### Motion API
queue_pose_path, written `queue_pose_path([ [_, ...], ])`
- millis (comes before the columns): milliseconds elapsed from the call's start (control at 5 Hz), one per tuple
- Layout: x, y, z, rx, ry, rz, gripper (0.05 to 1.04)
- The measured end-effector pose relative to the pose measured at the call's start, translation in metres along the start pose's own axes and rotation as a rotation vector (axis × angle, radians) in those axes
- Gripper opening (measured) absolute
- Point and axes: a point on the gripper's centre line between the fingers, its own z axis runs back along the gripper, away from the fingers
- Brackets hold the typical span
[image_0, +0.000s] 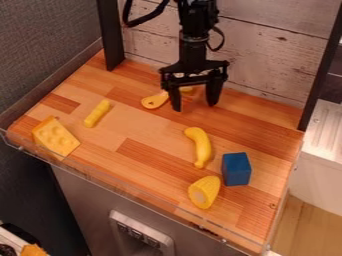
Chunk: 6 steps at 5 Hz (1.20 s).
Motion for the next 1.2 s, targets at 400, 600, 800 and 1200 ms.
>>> queue_pose_path([
  [400,0.003,0.001,-0.001,-0.002,-0.002,-0.011,0.634],
  [600,0.006,0.000,-0.004,0.007,0.004,-0.065,0.357],
  [800,0.010,-0.003,-0.006,0.012,0.004,-0.130,0.147],
  [1200,0.014,-0.006,-0.006,0.005,-0.007,-0.166,0.055],
])
